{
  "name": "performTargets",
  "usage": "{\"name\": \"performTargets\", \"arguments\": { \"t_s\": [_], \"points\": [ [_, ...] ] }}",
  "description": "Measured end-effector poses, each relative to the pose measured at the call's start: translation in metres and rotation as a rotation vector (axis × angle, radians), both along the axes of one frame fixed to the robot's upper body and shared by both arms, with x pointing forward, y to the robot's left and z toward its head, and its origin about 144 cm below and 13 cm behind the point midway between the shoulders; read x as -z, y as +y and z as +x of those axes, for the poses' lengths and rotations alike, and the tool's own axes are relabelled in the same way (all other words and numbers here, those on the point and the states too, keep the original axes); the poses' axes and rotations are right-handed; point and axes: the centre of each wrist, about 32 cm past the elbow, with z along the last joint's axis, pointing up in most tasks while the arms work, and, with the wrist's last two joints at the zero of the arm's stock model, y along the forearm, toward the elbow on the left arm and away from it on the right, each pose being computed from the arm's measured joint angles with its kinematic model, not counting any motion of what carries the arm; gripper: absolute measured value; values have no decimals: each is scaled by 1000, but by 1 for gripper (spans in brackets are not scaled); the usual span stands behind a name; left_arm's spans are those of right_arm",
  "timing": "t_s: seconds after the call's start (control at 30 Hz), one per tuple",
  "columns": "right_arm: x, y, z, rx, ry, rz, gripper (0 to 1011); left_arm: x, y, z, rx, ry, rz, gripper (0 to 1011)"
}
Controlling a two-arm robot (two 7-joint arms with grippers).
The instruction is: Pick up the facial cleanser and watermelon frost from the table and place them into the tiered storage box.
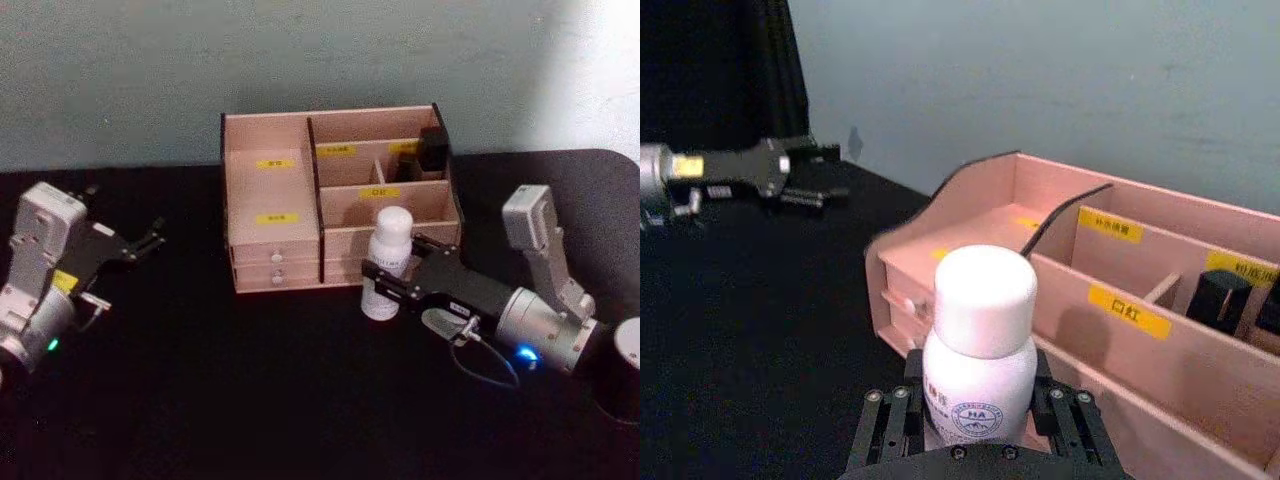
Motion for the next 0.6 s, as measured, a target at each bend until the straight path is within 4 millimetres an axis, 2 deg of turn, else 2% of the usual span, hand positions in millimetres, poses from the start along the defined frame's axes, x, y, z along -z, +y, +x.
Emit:
{"name": "performTargets", "arguments": {
  "t_s": [0.27,0.6],
  "points": [
    [-20,-1,0,-7,-13,41,590,0,0,0,0,0,0,1001],
    [-49,-1,12,13,-88,68,590,0,0,0,0,0,0,1001]
  ]
}}
